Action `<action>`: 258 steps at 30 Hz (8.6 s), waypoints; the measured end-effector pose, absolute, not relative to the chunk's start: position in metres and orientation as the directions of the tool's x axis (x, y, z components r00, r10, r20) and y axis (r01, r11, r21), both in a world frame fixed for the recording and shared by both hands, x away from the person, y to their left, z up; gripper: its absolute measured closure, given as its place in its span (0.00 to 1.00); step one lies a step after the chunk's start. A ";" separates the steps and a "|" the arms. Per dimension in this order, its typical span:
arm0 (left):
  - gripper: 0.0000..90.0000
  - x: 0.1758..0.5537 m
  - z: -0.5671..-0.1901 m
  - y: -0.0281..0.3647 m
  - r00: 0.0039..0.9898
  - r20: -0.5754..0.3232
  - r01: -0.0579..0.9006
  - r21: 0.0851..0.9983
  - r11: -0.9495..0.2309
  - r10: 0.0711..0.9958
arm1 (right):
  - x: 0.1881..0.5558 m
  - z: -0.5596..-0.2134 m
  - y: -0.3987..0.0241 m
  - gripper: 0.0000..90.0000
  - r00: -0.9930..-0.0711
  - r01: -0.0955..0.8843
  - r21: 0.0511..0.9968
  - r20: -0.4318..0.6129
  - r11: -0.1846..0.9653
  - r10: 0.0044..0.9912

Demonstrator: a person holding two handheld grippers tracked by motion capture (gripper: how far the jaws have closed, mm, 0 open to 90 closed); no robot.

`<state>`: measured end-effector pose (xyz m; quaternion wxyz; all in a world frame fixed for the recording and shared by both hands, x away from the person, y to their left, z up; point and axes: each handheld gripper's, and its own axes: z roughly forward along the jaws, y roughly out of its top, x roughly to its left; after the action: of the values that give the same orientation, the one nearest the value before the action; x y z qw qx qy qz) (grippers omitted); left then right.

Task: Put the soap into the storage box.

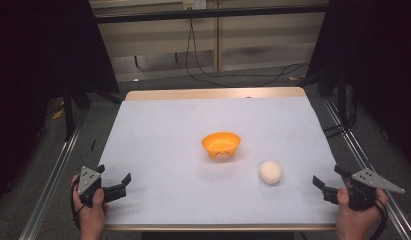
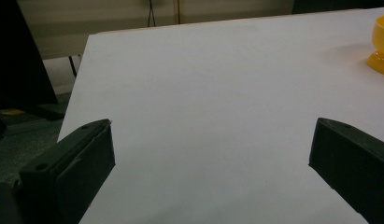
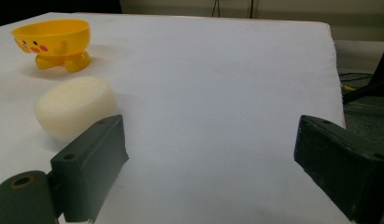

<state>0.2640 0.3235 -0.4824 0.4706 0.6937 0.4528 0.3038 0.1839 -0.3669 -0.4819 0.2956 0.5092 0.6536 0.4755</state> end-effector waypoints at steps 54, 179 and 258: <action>0.00 0.265 -0.482 0.324 0.405 0.002 0.348 0.924 -0.156 0.914 | 0.262 -0.439 -0.317 0.11 -0.685 0.571 0.621 -0.001 0.538 0.729; 0.00 0.265 -0.482 0.324 0.407 -0.006 0.344 0.927 -0.147 0.913 | 0.305 -0.453 -0.247 0.26 -0.794 0.560 0.537 0.127 0.632 0.595; 0.00 0.265 -0.482 0.324 0.410 -0.009 0.343 0.928 -0.145 0.912 | 0.359 -0.394 -0.203 0.26 -0.866 0.459 0.567 0.116 0.683 0.486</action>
<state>0.2647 0.3243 -0.4824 0.4721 0.6942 0.4522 0.3012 0.3594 -0.2034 -0.3943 0.0218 0.2576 0.9172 0.3032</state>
